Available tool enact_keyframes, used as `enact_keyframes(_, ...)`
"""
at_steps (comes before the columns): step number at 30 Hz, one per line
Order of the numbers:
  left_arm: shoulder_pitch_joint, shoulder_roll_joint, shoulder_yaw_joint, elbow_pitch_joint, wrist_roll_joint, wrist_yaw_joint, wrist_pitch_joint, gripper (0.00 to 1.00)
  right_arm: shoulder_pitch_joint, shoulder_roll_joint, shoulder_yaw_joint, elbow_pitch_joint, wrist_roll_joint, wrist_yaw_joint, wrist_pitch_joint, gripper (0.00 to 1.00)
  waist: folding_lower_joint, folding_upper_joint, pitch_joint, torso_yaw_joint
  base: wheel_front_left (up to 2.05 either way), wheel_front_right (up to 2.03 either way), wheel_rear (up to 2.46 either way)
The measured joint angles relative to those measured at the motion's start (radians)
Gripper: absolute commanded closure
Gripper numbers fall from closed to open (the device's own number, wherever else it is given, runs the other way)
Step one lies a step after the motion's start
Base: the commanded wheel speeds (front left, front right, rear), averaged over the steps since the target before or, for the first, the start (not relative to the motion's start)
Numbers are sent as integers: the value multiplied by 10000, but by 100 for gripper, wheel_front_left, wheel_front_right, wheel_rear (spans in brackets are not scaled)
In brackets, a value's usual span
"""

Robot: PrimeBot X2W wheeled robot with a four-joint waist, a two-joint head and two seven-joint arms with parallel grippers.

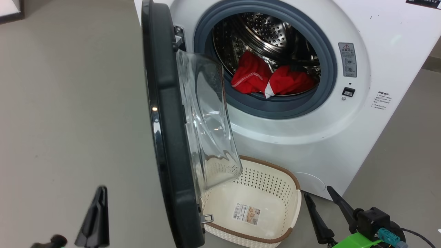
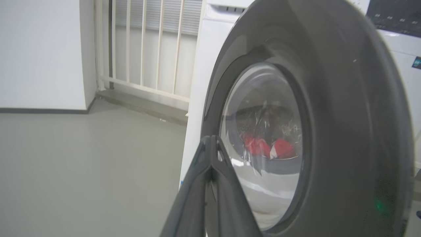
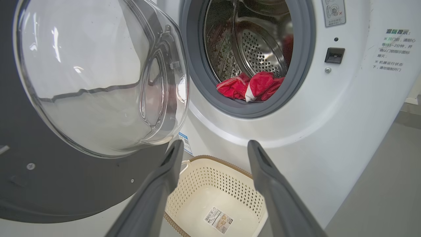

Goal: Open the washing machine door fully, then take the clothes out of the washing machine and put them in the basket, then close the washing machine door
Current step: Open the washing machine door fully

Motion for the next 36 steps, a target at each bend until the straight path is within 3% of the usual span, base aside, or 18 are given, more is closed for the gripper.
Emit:
enact_keyframes(8, -614, 4, -531, -3120, -23, 0, -75, 100, 40, 12, -4, -44, 0, 0, -25, 0, 1, 0, 9, 8, 0, 0, 0)
enact_keyframes(13, -634, 84, -2355, -3555, 395, 0, -75, 100, 39, 10, 0, -77, 0, 0, -25, 0, 1, 0, 33, -18, 0, 0, 0)
enact_keyframes(17, -461, 339, -3831, -3014, 433, -2, -73, 100, 38, 10, 0, -84, 0, 0, -27, 0, 1, 1, 114, -19, 0, 0, 0)
enact_keyframes(22, -185, 426, -4629, -1812, -347, 0, -73, 100, 36, 8, 0, -86, -2, 0, -27, 0, 0, 1, 161, -18, 0, 0, 0)
enact_keyframes(29, -198, 633, -4581, -244, -886, -2, -71, 100, 36, 10, 0, -94, -4, 0, -27, 0, 0, 0, 164, -15, 0, 0, 0)
enact_keyframes(36, -233, 535, -4456, 157, -888, -77, -71, 100, 36, 8, -6, -109, -48, 0, -27, 0, 0, 1, 178, -10, 0, 0, 0)
